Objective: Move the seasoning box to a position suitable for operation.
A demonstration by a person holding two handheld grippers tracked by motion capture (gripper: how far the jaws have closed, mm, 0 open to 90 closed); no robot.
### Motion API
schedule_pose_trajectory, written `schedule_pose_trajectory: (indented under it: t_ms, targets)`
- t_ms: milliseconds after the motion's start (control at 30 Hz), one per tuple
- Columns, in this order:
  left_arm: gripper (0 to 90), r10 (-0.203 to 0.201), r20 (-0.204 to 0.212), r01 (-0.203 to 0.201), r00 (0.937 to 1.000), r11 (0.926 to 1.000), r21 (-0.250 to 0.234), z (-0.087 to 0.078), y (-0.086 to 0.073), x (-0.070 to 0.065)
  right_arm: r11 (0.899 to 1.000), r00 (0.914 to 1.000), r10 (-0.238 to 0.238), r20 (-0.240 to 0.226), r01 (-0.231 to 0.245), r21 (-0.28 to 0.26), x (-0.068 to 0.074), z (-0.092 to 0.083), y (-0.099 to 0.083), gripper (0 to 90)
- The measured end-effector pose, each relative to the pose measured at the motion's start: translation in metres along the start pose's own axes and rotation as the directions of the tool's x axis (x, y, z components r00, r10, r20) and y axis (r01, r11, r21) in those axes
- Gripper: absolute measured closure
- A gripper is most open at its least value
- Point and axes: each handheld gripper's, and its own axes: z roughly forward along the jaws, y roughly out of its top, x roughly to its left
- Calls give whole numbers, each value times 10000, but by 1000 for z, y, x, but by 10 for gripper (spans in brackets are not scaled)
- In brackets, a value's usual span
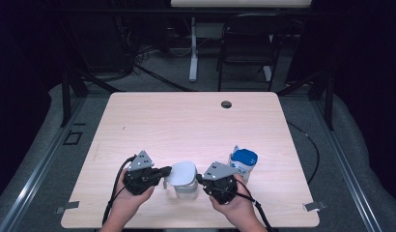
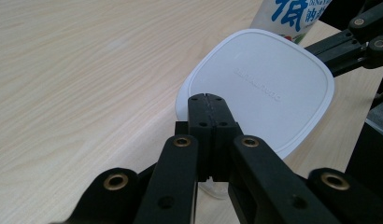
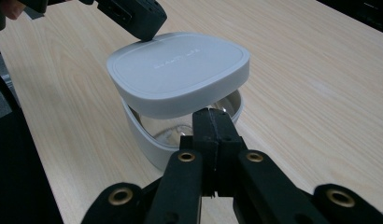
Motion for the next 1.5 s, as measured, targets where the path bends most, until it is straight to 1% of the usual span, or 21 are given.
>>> schedule_pose_trajectory:
  t_ms: [200,700,933,967,1033,1067,1133,1167,1300,1367,1500]
  targets:
    - [900,1,-70,-1,10000,10000,28,0,0,0,9999,10000,-22,-14,22,-106,1,-1,2,900]
    - [881,-41,-234,44,9997,9999,110,-1,0,2,9999,9999,-97,-34,97,-123,2,-1,6,900]
    - [853,-120,-299,121,9995,9999,17,-4,0,4,9998,9999,-95,-73,93,-170,2,-2,7,900]
    - [849,-186,-333,186,9993,9998,-11,-5,0,5,9998,9999,-93,-73,92,-179,2,-2,8,900]
    - [833,-227,-400,224,9989,9997,-84,-7,0,7,9998,9999,-100,-49,99,-162,2,-2,8,900]
    - [826,-322,-471,315,9984,9994,-160,-9,0,9,9998,9999,-107,-38,106,-179,3,-3,9,900]
    - [815,-355,-508,345,9981,9992,-203,-11,-1,11,9997,10000,-86,-34,85,-232,3,-2,9,900]
    - [806,-369,-553,358,9978,9992,-193,-11,-1,12,9998,9999,-137,-64,135,-170,3,-3,10,900]
    - [761,-444,-690,428,9966,9988,-245,-12,-2,12,9997,9999,-148,-60,147,-217,3,-3,12,900]
    - [740,-440,-871,417,9952,9987,-276,-13,-2,13,9996,9999,-144,-55,143,-259,4,-3,14,900]
    - [709,-525,-888,495,9947,9981,-361,-15,-2,13,9993,9998,-187,-102,184,-336,6,-3,17,900]
